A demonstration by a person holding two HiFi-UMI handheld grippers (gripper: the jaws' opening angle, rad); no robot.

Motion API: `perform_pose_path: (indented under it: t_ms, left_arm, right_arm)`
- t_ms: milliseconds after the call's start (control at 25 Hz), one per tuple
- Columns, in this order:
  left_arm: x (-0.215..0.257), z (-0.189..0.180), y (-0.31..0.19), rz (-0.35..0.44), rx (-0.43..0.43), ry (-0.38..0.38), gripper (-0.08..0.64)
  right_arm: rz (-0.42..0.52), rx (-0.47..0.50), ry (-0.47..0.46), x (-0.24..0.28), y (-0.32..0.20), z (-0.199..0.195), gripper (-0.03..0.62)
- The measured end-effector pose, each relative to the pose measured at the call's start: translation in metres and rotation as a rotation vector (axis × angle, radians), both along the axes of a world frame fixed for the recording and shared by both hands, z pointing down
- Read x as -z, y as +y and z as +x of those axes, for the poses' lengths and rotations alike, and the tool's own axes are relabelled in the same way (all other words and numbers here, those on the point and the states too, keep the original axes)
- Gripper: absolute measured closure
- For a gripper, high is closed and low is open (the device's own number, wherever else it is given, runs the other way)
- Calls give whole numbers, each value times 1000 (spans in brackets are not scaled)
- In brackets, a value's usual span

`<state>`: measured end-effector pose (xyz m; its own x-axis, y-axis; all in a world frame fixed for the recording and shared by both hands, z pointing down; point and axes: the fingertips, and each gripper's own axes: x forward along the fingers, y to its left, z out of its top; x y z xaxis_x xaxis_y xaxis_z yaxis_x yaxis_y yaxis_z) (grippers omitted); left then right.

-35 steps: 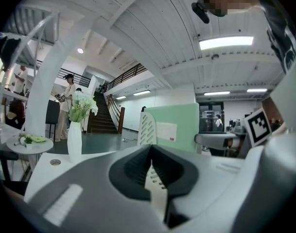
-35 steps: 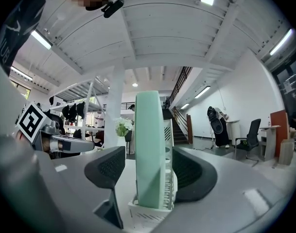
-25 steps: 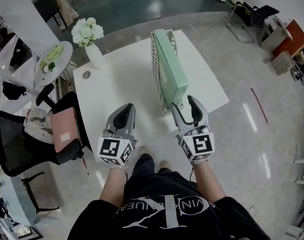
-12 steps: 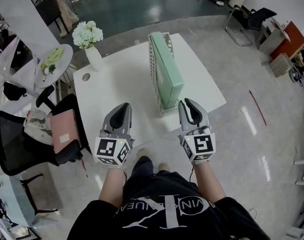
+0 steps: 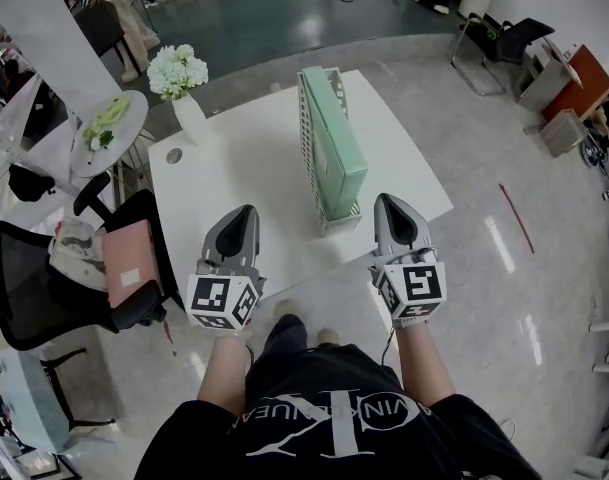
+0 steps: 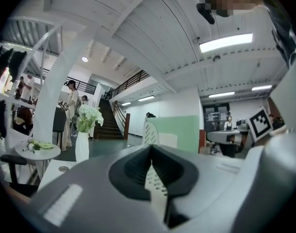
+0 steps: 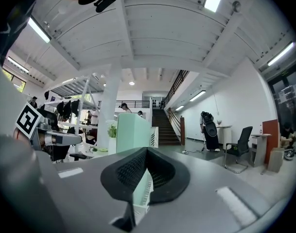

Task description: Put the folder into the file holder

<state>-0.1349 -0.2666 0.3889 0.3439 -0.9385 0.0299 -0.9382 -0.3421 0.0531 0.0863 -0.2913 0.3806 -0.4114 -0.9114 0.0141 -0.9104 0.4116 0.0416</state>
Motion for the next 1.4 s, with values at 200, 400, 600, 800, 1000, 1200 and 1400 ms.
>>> perform_pose_path:
  t_ms: [200,400,600,800,1000,1200,1400]
  left_arm:
    - [5,-7,-2,6,21,-4,560]
    - [12,-21,-5,14,50,-10,560]
    - [17,-29,-6,21,69,-7,560]
    - [23,-35,-9,32,73,-6,560]
    - [28,-37,-13,38,73,-7,560]
    - [29,-38,-16,40,70,-10,560]
    - [31,-40,-19,42,71,-12,560]
  right_arm:
    - [3,13,-4,7,-3,5,586]
    - [9,33,-15,11,-6,5,586]
    - [11,39,-17,12,-6,6,587]
    - [22,48,-22,17,-10,4,587]
    - [31,50,-26,20,-13,4,586]
    - [38,48,-31,23,-16,3,587]
    - [41,41,-36,24,-18,5,588]
